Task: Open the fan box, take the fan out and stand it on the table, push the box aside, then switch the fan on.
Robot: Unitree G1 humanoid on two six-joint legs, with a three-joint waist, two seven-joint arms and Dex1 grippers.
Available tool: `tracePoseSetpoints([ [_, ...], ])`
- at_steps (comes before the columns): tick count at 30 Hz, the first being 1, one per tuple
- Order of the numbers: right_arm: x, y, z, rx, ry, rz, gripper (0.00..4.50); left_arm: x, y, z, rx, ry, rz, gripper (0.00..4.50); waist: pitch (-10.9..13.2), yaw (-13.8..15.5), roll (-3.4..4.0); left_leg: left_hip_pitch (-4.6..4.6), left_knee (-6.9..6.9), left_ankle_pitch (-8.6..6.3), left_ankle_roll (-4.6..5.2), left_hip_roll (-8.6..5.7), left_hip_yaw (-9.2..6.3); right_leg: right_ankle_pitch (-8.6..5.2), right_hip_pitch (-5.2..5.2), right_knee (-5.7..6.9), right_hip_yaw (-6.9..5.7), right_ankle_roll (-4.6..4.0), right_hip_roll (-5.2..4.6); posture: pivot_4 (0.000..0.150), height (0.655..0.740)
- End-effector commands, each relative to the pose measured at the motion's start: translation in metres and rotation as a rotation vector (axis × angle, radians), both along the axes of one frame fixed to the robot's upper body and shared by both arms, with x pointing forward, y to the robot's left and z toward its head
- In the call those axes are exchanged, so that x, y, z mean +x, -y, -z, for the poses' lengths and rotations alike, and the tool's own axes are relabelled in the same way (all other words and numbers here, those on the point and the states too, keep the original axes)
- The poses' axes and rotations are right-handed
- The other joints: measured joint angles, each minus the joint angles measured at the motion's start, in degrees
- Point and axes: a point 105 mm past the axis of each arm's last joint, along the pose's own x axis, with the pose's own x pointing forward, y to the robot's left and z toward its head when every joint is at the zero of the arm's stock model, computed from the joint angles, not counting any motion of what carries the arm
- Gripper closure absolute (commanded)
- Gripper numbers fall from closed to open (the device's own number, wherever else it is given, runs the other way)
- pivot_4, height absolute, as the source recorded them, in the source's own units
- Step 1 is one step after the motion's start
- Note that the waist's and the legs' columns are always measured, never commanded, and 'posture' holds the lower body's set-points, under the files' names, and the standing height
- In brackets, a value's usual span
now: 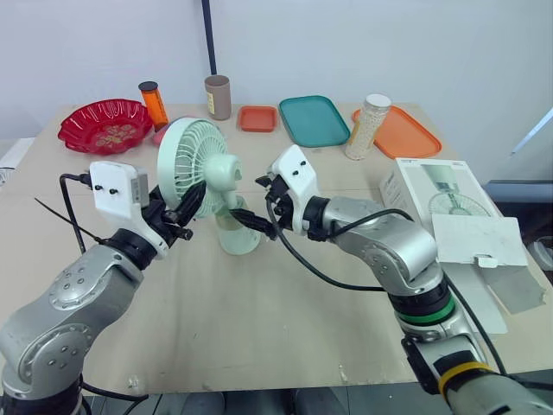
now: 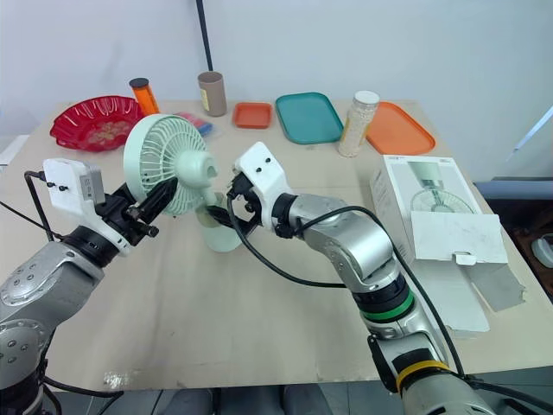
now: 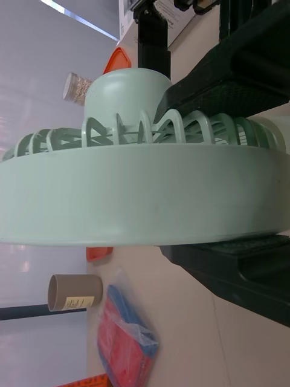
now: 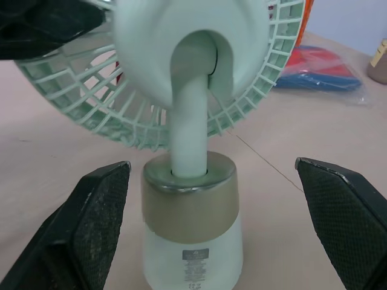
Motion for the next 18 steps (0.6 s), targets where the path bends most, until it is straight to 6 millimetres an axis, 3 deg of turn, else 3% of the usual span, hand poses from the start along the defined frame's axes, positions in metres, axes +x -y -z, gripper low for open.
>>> tracePoseSetpoints([
  [1,-0.0036,-0.0111,-0.0128,0.024,0.041,-0.031,0.98,-0.0063,0.0062,-0.0196,0.035,0.09,0.062,2.6,0.0,0.0,0.0,-0.01,0.0,0.0,-0.01,0.0,-0.01,0.0,-0.02,0.0,-0.01,0.0,0.0,0.15,0.74],
  [2,-0.0035,-0.0116,-0.0129,0.025,0.04,-0.031,1.64,-0.0062,0.007,-0.0197,0.034,0.09,0.064,2.6,0.0,0.0,0.0,-0.02,0.0,0.01,-0.01,0.0,-0.03,0.0,-0.02,0.0,-0.03,0.0,0.0,0.15,0.74],
  [4,-0.003,-0.0125,-0.013,0.028,0.04,-0.031,1.72,-0.0056,0.0075,-0.0189,0.024,0.084,0.062,2.6,0.0,0.0,0.01,-0.02,0.0,0.02,-0.03,-0.01,-0.04,0.0,-0.02,0.0,-0.03,0.0,0.0,0.15,0.74],
  [5,-0.0027,-0.0129,-0.0127,0.028,0.039,-0.031,2.33,-0.0053,0.0075,-0.0186,0.021,0.081,0.063,2.6,0.0,0.0,0.0,-0.02,0.0,0.02,-0.03,-0.01,-0.04,0.0,-0.02,0.0,-0.03,0.0,-0.01,0.15,0.74],
  [7,-0.0027,-0.0133,-0.0118,0.026,0.038,-0.029,2.69,-0.005,0.0071,-0.0189,0.025,0.083,0.062,2.6,0.0,0.0,0.0,-0.03,0.0,0.02,-0.04,-0.01,-0.05,0.0,-0.03,0.0,-0.04,0.0,0.0,0.15,0.74],
  [18,-0.0023,-0.0164,-0.0086,0.021,0.032,-0.033,2.69,-0.0054,0.0091,-0.0185,0.018,0.079,0.067,2.6,0.0,0.0,0.0,-0.08,0.0,0.03,-0.04,-0.01,-0.08,0.0,-0.06,0.0,-0.07,0.0,-0.01,0.15,0.74],
])
